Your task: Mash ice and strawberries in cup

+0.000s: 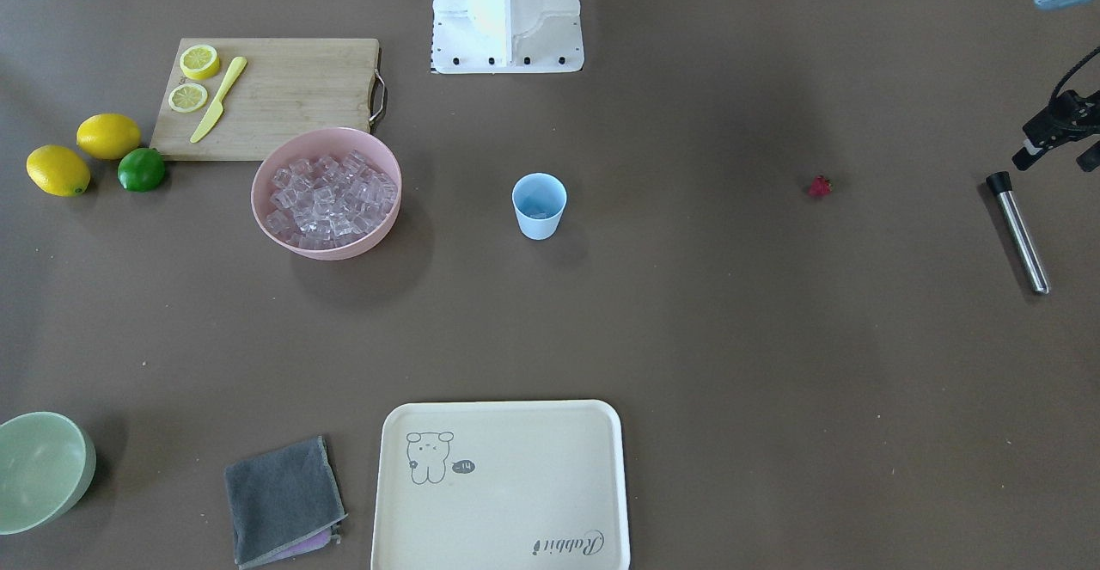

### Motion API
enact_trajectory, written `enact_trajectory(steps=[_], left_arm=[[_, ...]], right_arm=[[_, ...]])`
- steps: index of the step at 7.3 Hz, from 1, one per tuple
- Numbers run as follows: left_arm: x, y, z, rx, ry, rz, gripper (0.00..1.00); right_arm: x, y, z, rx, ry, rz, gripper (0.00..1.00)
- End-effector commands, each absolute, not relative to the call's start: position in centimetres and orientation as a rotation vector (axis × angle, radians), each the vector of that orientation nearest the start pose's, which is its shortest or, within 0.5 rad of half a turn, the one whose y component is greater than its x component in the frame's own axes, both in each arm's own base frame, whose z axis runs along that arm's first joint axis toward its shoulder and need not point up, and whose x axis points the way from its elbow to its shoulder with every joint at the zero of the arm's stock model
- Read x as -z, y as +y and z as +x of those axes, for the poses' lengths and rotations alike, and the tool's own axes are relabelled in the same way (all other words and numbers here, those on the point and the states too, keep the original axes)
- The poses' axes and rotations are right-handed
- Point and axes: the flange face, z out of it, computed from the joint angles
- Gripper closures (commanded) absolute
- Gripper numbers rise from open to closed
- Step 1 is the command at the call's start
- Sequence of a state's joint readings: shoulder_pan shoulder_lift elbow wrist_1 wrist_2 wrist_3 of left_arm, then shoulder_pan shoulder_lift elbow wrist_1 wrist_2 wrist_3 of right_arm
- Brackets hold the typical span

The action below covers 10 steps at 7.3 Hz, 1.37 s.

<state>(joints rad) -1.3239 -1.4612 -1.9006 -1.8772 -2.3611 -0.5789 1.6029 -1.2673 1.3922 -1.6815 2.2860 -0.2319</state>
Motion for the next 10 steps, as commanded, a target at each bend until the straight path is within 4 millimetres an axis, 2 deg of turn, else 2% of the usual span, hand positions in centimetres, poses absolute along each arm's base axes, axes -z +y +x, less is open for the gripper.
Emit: enact_trajectory(steps=[1,4,5,7,8,10], left_arm=[[-50.9,-45.2,8.8,0.101,0.900,0.175,0.01],[-52.5,-45.2,9.1,0.113,0.873,0.182,0.01],[-52.1,-45.1,9.5,0.156,0.883,0.159,0.01],[-51.2,-44.7,13.6,0.112,0.881,0.141,0.01],[-49.8,-44.9,15.3,0.122,0.902,0.125,0.01],[-50.2,-43.3,21.8,0.035,0.848,0.163,0.01]], right_arm=[[-59.2,-61.5,8.9,0.195,-0.703,0.110,0.00],[-59.0,-61.7,9.0,0.194,-0.703,0.111,0.00],[-58.9,-61.7,8.9,0.196,-0.703,0.112,0.00],[-58.9,-61.7,8.8,0.193,-0.709,0.100,0.00],[-58.9,-61.6,9.2,0.185,-0.712,0.100,0.00],[-58.8,-61.7,9.2,0.183,-0.712,0.097,0.00]])
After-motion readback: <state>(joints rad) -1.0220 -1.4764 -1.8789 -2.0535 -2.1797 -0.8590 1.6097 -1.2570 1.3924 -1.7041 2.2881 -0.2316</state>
